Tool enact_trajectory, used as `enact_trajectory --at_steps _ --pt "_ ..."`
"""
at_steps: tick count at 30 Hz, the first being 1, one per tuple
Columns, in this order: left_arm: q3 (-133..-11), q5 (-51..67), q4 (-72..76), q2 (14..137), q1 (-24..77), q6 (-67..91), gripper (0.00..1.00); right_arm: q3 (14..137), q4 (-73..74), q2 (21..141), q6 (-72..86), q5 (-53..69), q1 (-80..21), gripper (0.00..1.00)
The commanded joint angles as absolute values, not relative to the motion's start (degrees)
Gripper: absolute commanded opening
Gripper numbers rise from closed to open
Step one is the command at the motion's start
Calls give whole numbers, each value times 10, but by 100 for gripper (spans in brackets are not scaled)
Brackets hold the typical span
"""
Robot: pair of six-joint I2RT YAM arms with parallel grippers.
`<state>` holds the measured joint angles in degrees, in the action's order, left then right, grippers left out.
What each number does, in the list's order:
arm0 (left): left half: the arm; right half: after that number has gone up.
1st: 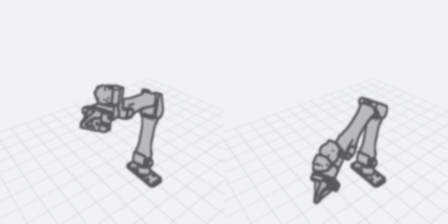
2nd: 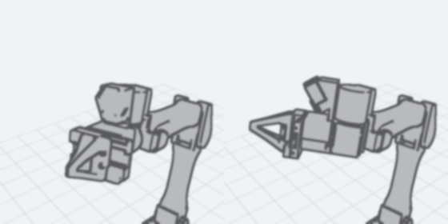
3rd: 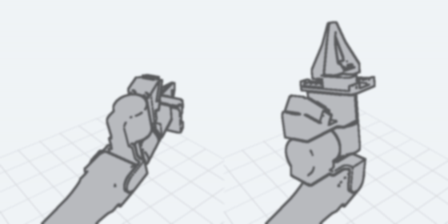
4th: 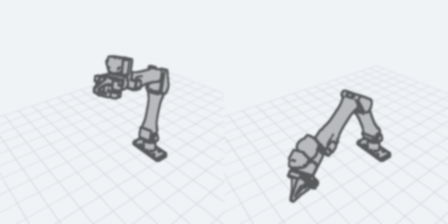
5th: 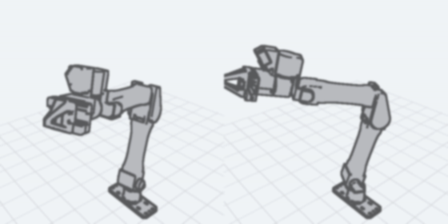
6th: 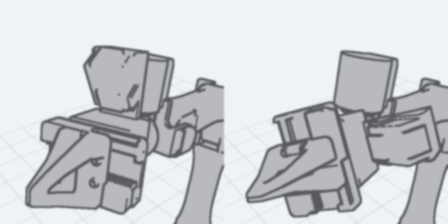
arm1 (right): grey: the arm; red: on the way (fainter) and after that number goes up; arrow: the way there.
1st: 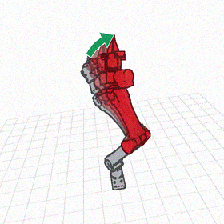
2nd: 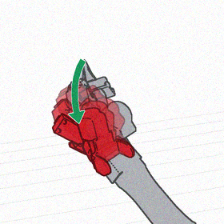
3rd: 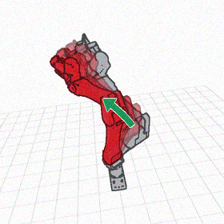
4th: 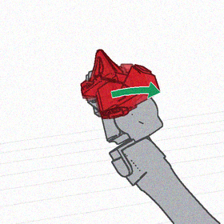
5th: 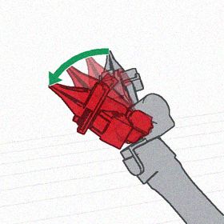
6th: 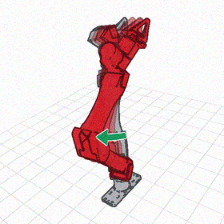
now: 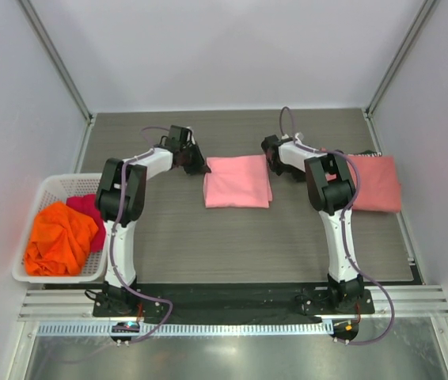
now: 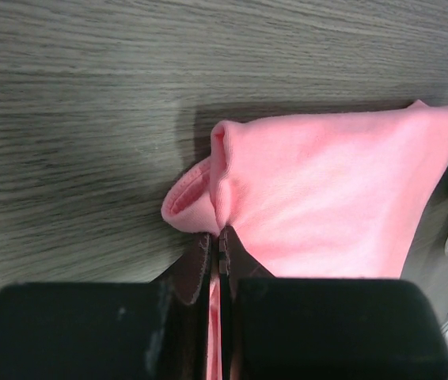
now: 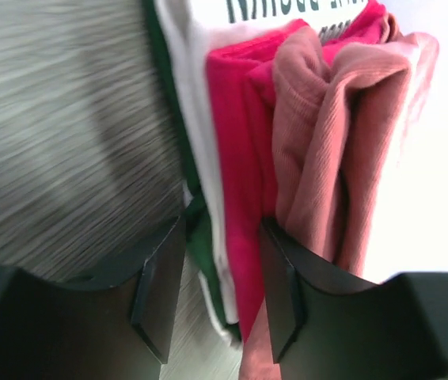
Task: Fold and stack the t-shirts
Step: Neatly place the folded tshirt to the corner
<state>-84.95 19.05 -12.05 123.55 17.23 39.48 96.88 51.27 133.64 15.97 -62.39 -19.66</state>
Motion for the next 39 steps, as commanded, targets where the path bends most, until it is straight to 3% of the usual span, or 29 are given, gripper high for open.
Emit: enact_trajectory --at_steps 1,4,8,24,25,27,29,34,39 --pt "-841 192 -138 1209 163 374 0 967 537 1355 186 -650 -189 49" --pt "-839 192 -141 1207 159 372 0 976 550 1371 194 -645 -176 38" --pt "-833 193 -142 1201 150 372 0 984 558 1368 201 -637 -179 1" --pt "-816 159 -178 1156 105 350 0 1096 558 1314 214 -456 -301 1" --pt "-818 156 -177 1157 105 350 0 1106 558 1312 214 -446 -301 6" --pt "-837 156 -186 1165 105 347 0 1131 556 1309 214 -419 -301 32" --pt "-848 154 -190 1172 105 347 0 1140 541 1293 208 -390 -301 45" --pt "-881 145 -205 1193 105 346 0 1120 449 1241 197 -292 -286 56" --pt "-895 151 -206 1211 105 347 0 1096 383 1241 193 -143 -264 61"
